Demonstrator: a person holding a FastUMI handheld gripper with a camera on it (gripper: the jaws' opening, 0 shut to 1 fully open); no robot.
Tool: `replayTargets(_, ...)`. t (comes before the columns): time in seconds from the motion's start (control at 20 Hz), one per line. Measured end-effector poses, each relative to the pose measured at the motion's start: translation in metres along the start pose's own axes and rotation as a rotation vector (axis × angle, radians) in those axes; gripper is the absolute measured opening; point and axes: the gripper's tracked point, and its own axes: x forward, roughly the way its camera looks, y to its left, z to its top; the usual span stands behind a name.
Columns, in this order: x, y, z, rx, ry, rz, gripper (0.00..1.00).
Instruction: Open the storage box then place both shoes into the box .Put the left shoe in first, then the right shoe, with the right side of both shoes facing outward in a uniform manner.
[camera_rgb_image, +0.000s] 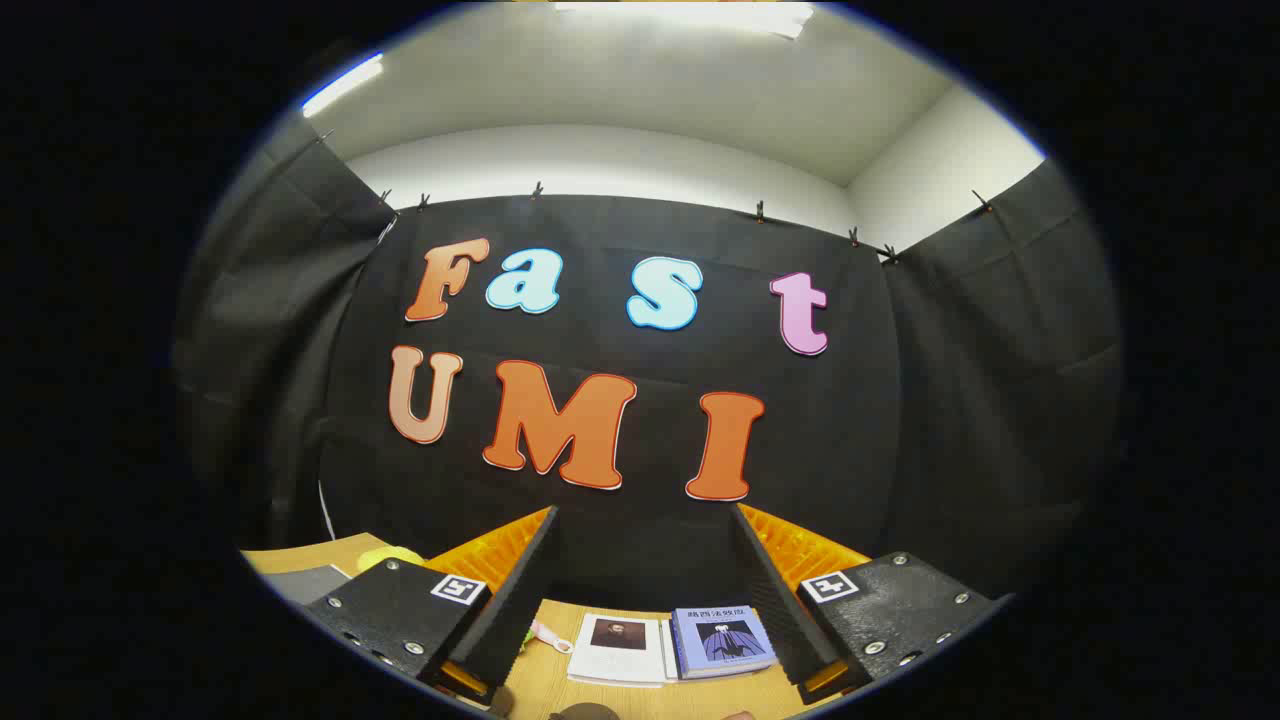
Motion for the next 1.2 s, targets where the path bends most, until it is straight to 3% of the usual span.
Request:
replayTargets(0.7,-0.01,-0.001,0.023,0.049,-0.013,-0.006,0.99)
replayTargets(1.2,-0.027,0.033,0.05,0.053,0.008,0.055,0.98)
